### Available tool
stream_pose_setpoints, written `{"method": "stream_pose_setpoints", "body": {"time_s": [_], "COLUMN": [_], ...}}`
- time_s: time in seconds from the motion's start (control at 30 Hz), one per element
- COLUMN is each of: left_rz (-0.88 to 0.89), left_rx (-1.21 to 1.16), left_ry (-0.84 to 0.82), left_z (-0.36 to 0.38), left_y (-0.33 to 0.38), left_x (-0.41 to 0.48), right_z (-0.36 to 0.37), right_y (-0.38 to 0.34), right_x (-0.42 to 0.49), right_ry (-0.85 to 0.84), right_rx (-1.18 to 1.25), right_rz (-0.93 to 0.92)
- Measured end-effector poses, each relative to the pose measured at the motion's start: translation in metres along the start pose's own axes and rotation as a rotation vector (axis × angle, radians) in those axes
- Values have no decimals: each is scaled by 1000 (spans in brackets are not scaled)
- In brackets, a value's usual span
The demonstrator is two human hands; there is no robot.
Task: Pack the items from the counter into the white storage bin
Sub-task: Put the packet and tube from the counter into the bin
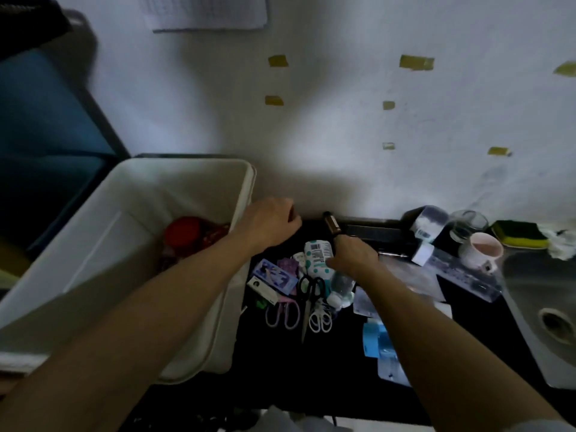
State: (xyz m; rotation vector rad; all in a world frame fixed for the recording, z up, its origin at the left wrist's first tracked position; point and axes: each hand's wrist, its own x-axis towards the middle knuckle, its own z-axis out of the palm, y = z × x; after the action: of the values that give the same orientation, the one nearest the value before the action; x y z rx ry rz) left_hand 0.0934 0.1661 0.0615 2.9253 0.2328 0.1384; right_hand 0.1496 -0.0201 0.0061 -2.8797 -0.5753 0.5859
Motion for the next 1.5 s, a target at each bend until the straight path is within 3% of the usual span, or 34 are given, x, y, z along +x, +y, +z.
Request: {"method": "stream_pose_setpoints", "body": {"time_s": [0.2,0.4,0.6,1.0,1.37,1.5], "left_rz": [-207,60,107,126,183,138], "left_rx": [-30,292,391,472,512,423], "left_ry": [-243,-458,-627,-653,-622,-668], "left_z": [68,96,124,161,168,163], "left_y": [6,-4,-21,-33,-42,-46], "left_x": [-19,-16,-2,9,17,18], "right_z": [34,52,58,98,92,80], "right_y": [25,35,34,17,22,23], "right_x": [2,17,35,58,83,85], "right_ry": [-143,-202,-194,-74,-359,-414], "right_rx": [33,31,11,-141,161,280], "right_rz": [-57,-224,-338,-365,-218,-171]}}
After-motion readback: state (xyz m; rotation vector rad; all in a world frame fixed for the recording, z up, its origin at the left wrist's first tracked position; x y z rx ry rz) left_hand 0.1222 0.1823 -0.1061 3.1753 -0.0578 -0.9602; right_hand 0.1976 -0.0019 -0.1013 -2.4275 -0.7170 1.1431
